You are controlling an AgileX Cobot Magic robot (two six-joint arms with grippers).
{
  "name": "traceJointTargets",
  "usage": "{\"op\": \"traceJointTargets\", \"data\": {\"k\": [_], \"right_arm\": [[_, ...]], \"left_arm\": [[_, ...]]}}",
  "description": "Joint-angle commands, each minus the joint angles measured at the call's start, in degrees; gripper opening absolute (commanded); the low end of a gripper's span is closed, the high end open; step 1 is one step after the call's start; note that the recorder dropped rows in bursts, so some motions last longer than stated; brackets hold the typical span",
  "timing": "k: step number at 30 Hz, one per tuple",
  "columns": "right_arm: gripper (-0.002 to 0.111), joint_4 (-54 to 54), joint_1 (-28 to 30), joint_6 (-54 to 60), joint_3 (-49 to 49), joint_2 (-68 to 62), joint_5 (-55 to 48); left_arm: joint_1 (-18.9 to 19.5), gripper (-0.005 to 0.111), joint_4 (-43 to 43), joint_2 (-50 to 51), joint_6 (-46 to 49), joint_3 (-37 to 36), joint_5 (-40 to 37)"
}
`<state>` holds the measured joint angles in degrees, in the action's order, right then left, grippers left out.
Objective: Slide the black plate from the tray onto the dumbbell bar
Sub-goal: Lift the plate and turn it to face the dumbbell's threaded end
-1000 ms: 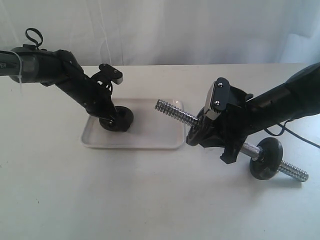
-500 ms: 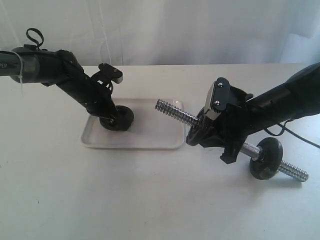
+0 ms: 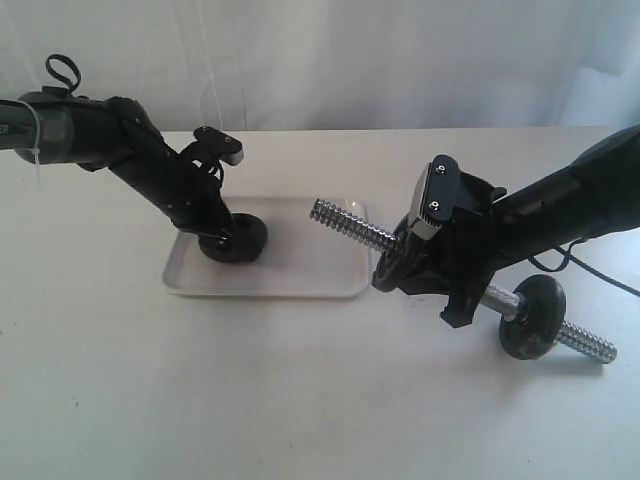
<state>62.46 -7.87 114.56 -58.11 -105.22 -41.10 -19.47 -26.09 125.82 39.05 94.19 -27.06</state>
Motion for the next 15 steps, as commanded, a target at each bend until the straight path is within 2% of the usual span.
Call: {"op": "traceJointTargets", "data": {"k": [1,6,11,13,15], "right_arm": [[0.0,5.45,0.52,0.69,-1.16,2.71,-1.95],[0.0,5.45,0.52,0.69,-1.16,2.71,-1.95],[0.0,5.45,0.52,0.69,-1.16,2.71,-1.95],[0.0,5.45,0.52,0.69,-1.16,2.71,-1.95],[0.0,5.72,0.52,0.69,-1.16,2.71,-1.83]], "left_arm": [[1.51,0.0,-9.8,-1.89,2.68,-0.77,-5.91],[4.05,0.0,-19.11,-3.71,6.31,-0.77,-8.62],[8.94,0.0,-40.45,-4.47,15.35,-1.06,-18.01],[11.45,0.0,-51.72,-4.47,20.98,-2.8,-23.47],[12.94,0.0,-58.95,-4.47,24.39,-4.88,-27.27]]}}
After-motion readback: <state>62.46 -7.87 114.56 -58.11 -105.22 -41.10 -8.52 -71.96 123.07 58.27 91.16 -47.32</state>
